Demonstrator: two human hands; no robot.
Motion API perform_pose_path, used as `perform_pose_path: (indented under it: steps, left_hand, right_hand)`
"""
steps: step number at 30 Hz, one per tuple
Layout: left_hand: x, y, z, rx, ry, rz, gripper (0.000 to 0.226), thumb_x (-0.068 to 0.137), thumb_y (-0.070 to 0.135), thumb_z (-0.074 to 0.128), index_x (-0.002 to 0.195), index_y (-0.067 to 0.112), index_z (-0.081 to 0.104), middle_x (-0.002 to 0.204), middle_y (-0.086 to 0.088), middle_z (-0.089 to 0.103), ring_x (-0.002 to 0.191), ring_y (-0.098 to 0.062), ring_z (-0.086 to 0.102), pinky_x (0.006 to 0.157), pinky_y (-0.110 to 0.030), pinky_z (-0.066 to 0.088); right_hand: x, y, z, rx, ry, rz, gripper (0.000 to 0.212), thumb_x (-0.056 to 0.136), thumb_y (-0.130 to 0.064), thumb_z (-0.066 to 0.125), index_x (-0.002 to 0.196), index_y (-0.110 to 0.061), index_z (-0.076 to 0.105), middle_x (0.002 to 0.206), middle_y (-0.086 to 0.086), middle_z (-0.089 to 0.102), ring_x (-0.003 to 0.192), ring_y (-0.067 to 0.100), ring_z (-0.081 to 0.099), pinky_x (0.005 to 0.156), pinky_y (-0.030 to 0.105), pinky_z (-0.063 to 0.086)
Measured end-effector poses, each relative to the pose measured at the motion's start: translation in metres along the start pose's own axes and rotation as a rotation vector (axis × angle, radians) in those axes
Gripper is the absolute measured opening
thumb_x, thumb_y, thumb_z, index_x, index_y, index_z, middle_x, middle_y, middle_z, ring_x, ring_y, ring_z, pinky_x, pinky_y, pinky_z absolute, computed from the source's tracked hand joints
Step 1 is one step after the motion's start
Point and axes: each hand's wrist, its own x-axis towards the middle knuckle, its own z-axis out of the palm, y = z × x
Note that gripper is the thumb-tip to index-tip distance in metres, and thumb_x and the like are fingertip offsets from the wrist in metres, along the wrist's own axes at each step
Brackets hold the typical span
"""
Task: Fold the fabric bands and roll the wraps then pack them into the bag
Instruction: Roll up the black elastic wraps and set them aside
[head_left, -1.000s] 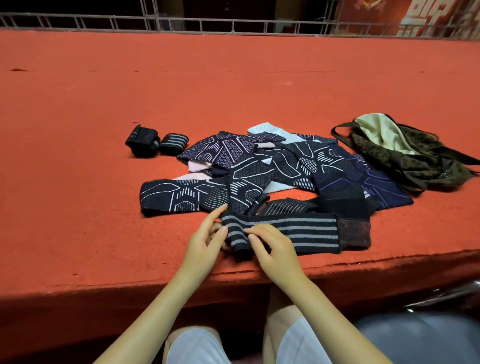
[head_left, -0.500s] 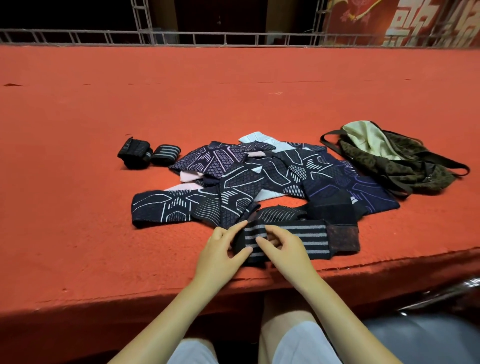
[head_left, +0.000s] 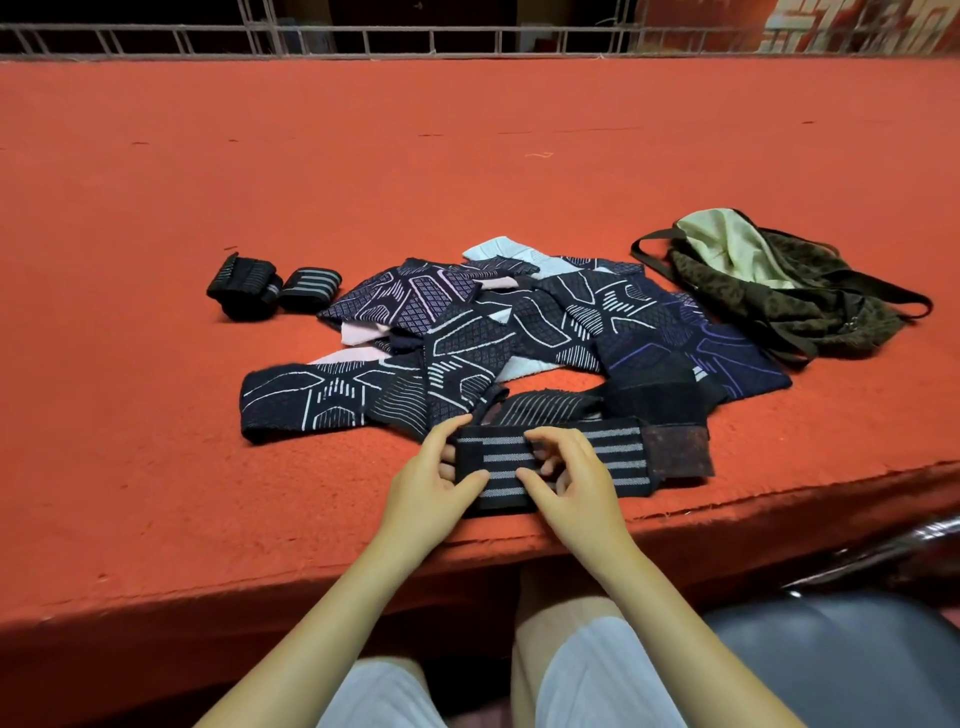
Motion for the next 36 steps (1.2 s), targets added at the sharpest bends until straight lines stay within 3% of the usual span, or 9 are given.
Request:
perform_pose_path:
  steps: [6,9,12,18,21,23,27,31,36]
  left_hand:
    - [-0.003,-0.001,-0.003,-0.339,0.049,-0.017,0.055,0.079,-0.007,0.061,0.121,0.028,0.051,0.102,-0.003,0.067,0.086,-0.006,0.066,0.078,-0.019,0.051]
    - [-0.004,-0.003,-0.007,-0.47,0.143,-0.036,0.051,0.074,0.007,0.061,0.12,0.026,0.052,0.105,-0.004,0.067,0.094,-0.008,0.065,0.083,-0.02,0.051]
    - [-0.006,-0.003,-0.008,-0.497,0.187,-0.042,0.047,0.08,-0.003,0.062,0.115,0.028,0.053,0.104,-0.004,0.068,0.093,-0.006,0.066,0.082,-0.018,0.05]
    - [-0.008,-0.002,-0.008,-0.374,0.132,0.015,0.037,0.085,0.002,0.063,0.11,0.028,0.055,0.106,0.005,0.066,0.09,0.004,0.062,0.079,-0.011,0.047]
    - [-0.008,0.001,-0.006,-0.317,0.079,0.096,0.022,0.087,0.027,0.059,0.109,0.032,0.057,0.11,0.005,0.065,0.097,0.002,0.06,0.083,-0.012,0.044]
    - [-0.007,-0.001,-0.004,-0.281,0.046,0.144,0.032,0.085,0.042,0.045,0.112,0.033,0.058,0.114,0.004,0.062,0.1,0.0,0.057,0.086,-0.013,0.043]
    - [-0.006,-0.003,-0.001,-0.112,-0.042,0.217,0.039,0.084,0.02,0.049,0.118,0.037,0.054,0.097,0.001,0.056,0.085,0.001,0.053,0.078,-0.012,0.041]
    - [-0.001,-0.006,0.006,0.068,-0.071,0.248,0.046,0.084,0.021,0.06,0.124,0.042,0.052,0.092,0.007,0.048,0.078,-0.006,0.051,0.074,-0.011,0.041]
    - [0.004,-0.003,0.023,0.244,0.049,0.261,0.047,0.075,0.05,0.053,0.121,0.041,0.059,0.103,0.014,0.042,0.099,-0.006,0.047,0.083,-0.033,0.05]
  right_hand:
    - [-0.006,0.002,0.004,-0.135,-0.016,-0.212,0.029,0.085,-0.027,0.059,0.112,-0.018,0.065,0.107,-0.01,0.054,0.105,0.004,0.05,0.091,0.017,0.041]
    - [-0.008,-0.004,0.009,-0.091,-0.056,-0.245,0.031,0.086,-0.025,0.058,0.115,-0.015,0.066,0.107,-0.009,0.058,0.104,0.005,0.05,0.094,0.015,0.038]
    - [-0.008,-0.012,0.015,-0.057,-0.126,-0.213,0.033,0.089,-0.032,0.054,0.115,-0.016,0.066,0.107,-0.011,0.061,0.1,0.005,0.054,0.092,0.015,0.039]
    - [-0.007,-0.017,0.015,0.016,-0.146,-0.09,0.04,0.09,-0.043,0.042,0.108,-0.021,0.069,0.104,-0.016,0.065,0.102,-0.005,0.057,0.089,0.009,0.039]
    - [-0.008,-0.019,0.01,0.154,-0.206,0.048,0.03,0.093,-0.037,0.048,0.118,-0.027,0.062,0.104,-0.013,0.068,0.098,-0.002,0.062,0.087,0.014,0.046]
    - [-0.008,-0.022,0.008,0.232,-0.224,0.119,0.029,0.094,-0.033,0.047,0.123,-0.031,0.053,0.098,-0.009,0.069,0.091,0.002,0.064,0.083,0.018,0.05]
    - [0.0,-0.024,-0.001,0.333,-0.223,0.273,0.031,0.092,-0.041,0.046,0.119,-0.027,0.053,0.087,-0.005,0.065,0.075,0.006,0.062,0.07,0.022,0.05]
    - [0.007,-0.017,-0.015,0.117,-0.233,0.264,0.046,0.086,-0.055,0.051,0.112,-0.019,0.062,0.095,-0.016,0.06,0.085,0.001,0.055,0.085,0.027,0.046]
    - [0.012,-0.011,-0.031,-0.063,-0.125,0.275,0.032,0.087,-0.027,0.064,0.115,-0.01,0.065,0.1,0.004,0.065,0.09,0.02,0.06,0.087,0.031,0.044]
